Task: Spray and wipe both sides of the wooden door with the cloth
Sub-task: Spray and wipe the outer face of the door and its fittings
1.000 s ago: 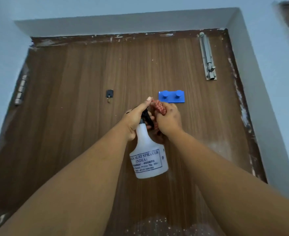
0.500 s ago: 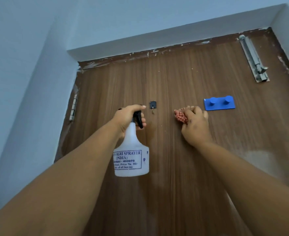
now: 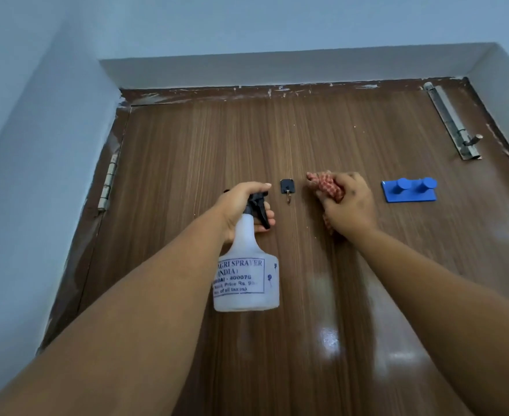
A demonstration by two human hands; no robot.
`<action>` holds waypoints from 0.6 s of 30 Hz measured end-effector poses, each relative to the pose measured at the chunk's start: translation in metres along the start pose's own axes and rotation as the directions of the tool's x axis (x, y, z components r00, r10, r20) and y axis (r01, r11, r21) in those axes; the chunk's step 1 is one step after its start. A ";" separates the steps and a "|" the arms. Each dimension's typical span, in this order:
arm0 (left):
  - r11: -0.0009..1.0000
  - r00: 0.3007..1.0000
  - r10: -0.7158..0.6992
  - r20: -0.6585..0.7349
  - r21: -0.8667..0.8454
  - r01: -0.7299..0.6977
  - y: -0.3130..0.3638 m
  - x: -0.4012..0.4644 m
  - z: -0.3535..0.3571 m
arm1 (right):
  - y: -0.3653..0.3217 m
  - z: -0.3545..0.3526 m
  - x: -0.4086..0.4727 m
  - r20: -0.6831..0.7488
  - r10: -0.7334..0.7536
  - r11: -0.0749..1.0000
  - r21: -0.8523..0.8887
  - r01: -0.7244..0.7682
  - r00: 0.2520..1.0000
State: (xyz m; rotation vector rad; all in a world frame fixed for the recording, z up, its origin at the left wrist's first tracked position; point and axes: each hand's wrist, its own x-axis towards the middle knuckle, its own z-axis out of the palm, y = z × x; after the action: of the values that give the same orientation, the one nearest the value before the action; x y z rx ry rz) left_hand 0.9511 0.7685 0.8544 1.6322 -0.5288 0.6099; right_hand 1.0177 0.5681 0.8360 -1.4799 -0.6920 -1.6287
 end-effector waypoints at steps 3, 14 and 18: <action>0.996 0.999 0.015 0.044 -0.086 -0.012 -0.011 0.005 -0.006 | -0.020 0.011 0.023 0.047 -0.069 0.998 0.016 0.069 0.996; 0.992 0.993 0.077 0.085 -0.111 -0.067 -0.018 0.007 -0.010 | -0.029 0.040 0.041 0.141 -0.151 0.957 -0.226 0.180 0.978; 0.984 0.990 0.100 0.100 -0.157 -0.083 -0.021 0.007 -0.012 | -0.005 0.036 0.003 -0.031 -0.178 0.937 -0.310 0.160 0.984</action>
State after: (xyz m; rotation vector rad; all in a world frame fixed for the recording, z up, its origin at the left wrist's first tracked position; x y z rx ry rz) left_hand 0.9695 0.7833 0.8447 1.5079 -0.7157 0.5378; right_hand 1.0322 0.6001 0.8456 -1.6177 -0.5641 -1.9750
